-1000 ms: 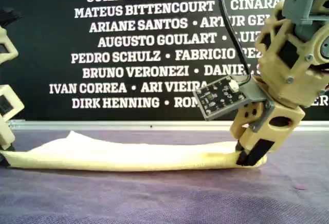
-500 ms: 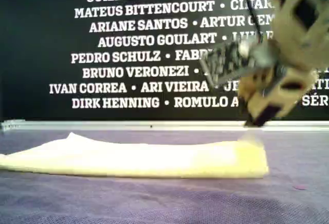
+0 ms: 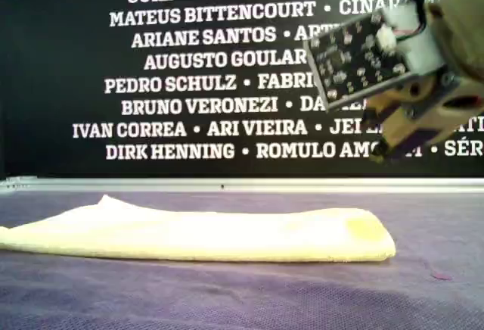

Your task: Fold a cloth

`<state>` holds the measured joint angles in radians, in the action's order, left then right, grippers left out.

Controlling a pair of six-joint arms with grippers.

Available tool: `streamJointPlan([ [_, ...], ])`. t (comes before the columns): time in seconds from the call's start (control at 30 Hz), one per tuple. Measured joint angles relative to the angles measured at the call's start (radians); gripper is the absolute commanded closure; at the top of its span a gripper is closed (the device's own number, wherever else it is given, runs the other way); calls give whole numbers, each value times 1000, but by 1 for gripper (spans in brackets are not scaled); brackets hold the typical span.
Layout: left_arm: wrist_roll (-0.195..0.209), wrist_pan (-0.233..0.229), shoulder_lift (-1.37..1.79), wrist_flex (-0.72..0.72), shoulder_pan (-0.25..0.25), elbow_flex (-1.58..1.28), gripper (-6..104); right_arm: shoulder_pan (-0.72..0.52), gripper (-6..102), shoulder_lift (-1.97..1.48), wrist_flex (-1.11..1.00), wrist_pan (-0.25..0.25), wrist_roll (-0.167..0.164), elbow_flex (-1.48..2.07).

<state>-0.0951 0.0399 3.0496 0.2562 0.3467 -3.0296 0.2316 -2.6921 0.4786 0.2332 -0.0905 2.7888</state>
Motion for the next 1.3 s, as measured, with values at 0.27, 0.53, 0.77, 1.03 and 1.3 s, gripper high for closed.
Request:
streamJointPlan([
  [0.27,0,0,26,0,-173,0,18,0,50,-129,3,0,5,101],
  [0.53,0,-2,26,0,-245,0,18,0,50,-72,3,0,9,104],
  [0.77,0,-2,26,0,-247,0,18,0,36,175,3,0,12,8],
  [1.03,0,-2,26,0,-247,0,18,-2,26,540,2,0,9,-169],
  [1.3,0,-2,26,0,-247,0,18,0,26,765,2,0,9,-295],
])
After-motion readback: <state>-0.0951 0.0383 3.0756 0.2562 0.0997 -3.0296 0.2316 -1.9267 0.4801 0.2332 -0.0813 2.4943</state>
